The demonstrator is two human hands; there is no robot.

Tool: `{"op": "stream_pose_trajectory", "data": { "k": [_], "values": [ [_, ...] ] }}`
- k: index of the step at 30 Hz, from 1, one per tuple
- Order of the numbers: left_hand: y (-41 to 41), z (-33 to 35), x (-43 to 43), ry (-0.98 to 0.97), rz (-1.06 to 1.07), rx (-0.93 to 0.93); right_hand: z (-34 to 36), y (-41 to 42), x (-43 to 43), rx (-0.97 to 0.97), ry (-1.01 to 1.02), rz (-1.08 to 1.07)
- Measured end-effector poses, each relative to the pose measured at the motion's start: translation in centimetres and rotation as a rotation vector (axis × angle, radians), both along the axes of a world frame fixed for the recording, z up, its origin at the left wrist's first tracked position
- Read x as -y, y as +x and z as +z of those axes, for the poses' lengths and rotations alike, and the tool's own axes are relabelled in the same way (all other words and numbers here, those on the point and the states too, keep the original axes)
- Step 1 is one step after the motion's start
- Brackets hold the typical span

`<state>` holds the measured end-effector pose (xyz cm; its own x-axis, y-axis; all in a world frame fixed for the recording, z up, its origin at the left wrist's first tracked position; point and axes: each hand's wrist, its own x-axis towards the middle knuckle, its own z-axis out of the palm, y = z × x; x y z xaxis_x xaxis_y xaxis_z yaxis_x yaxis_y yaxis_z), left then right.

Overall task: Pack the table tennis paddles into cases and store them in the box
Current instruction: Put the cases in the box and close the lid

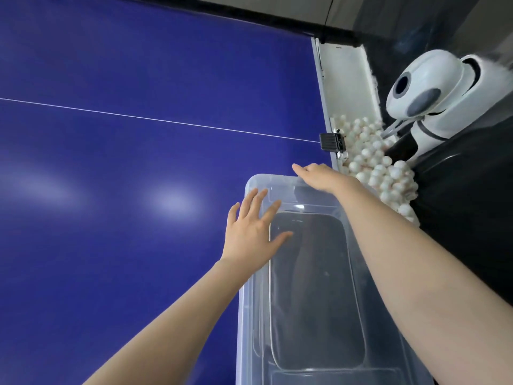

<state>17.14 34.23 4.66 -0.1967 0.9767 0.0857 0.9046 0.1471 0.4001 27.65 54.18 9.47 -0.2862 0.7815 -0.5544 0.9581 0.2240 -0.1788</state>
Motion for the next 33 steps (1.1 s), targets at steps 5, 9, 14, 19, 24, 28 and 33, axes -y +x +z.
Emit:
{"op": "stream_pose_trajectory", "data": {
  "k": [5, 9, 14, 19, 24, 28, 33],
  "values": [
    [0.0, 0.0, 0.0, -0.021, 0.007, 0.013, 0.2, 0.9, 0.0, -0.079, 0.090, 0.102],
    [0.0, -0.1, 0.0, -0.040, 0.004, 0.009, 0.7, 2.3, -0.1, -0.230, 0.169, 0.113],
    [0.0, 0.1, 0.0, -0.053, 0.001, 0.008, 0.5, 3.6, 0.7, -0.209, 0.166, 0.211],
    [0.0, 0.2, 0.0, -0.084, 0.006, 0.006, 0.3, 3.2, 1.2, -0.307, 0.262, 0.213],
    [0.1, 0.3, 0.0, -0.100, 0.012, 0.002, 0.4, 3.2, 1.7, -0.311, 0.329, 0.214],
    [0.0, 0.3, 0.0, -0.106, 0.021, -0.002, 0.2, 3.3, 2.6, -0.325, 0.421, 0.243],
    [0.1, 0.4, 0.0, -0.102, 0.025, 0.007, 0.1, 3.5, 3.2, -0.343, 0.428, 0.250]
  ]
}}
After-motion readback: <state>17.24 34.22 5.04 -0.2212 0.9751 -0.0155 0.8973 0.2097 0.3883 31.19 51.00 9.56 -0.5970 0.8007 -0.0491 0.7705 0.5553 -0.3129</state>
